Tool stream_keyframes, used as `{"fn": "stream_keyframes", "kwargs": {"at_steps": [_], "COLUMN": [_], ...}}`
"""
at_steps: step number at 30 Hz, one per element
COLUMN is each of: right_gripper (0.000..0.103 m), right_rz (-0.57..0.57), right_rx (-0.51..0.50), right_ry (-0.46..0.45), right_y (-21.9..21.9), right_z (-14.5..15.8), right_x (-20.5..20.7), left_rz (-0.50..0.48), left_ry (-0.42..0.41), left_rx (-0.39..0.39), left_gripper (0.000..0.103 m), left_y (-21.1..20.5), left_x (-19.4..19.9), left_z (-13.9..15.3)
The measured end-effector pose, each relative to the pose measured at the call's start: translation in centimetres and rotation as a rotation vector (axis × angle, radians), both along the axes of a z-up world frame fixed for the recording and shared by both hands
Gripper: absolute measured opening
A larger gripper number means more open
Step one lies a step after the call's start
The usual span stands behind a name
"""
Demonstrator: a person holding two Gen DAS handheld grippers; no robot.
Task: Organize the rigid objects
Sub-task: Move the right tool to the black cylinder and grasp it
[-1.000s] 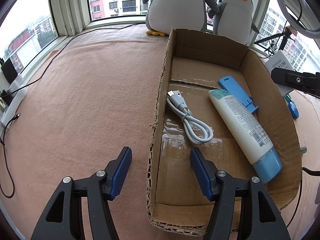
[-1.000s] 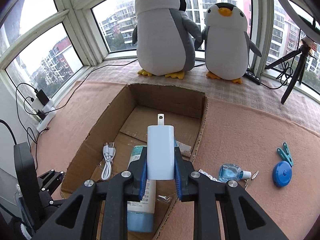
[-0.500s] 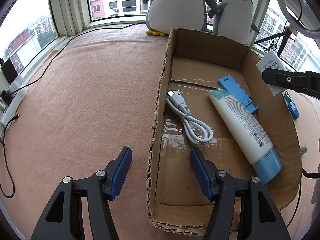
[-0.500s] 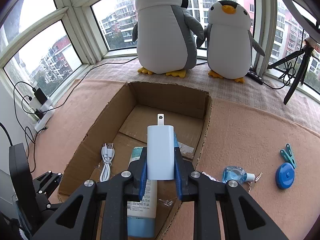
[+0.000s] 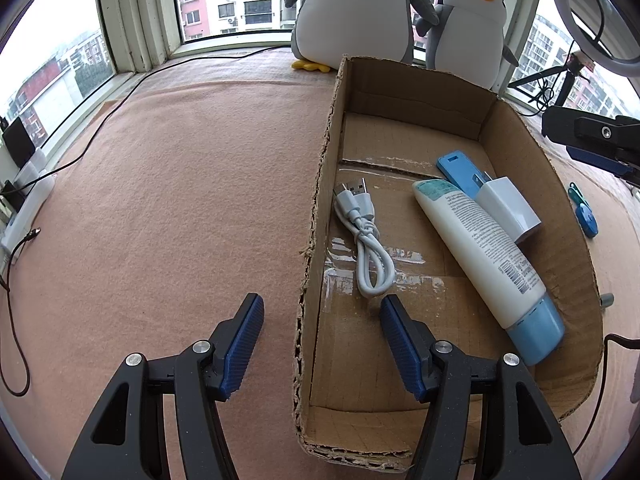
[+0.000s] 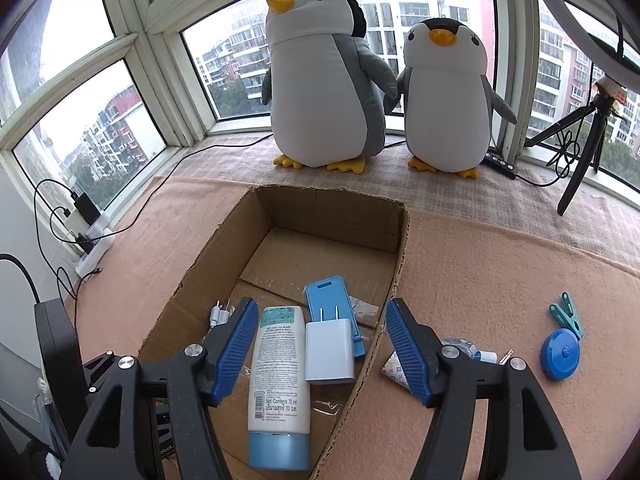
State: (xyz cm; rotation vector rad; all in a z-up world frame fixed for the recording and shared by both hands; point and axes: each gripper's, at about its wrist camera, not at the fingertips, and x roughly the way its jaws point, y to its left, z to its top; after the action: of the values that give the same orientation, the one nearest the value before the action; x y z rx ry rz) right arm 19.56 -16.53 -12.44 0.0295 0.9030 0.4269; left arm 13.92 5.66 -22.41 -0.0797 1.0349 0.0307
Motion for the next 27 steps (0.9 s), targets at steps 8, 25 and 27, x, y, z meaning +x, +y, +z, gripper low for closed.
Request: {"fn": "stream_keyframes", "kwargs": {"at_steps": [8, 25, 27], "right_gripper": [0.064, 0.064, 0.064], "right_rz": [-0.048, -0.179, -0.193], "right_rx": [0.033, 0.138, 0.124], "right_ry": [0.004, 0.003, 0.015], "right_y": [-2.5, -12.7, -13.8], "right_z": [0.4, 2.1, 1.7], "right_x": [-0.6, -4.2, -4.7], "left_rz": [0.0, 0.0, 0.0], "left_ry": [0.0, -0.001, -0.001], "left_rx": [0.0, 0.002, 0.002], "left_gripper": [0.065, 0.065, 0.065], "left_y": [0.0, 0.1, 0.1], "left_x": [0.0, -0.1, -0.1], "left_z": [0.0, 0.1, 0.1]}}
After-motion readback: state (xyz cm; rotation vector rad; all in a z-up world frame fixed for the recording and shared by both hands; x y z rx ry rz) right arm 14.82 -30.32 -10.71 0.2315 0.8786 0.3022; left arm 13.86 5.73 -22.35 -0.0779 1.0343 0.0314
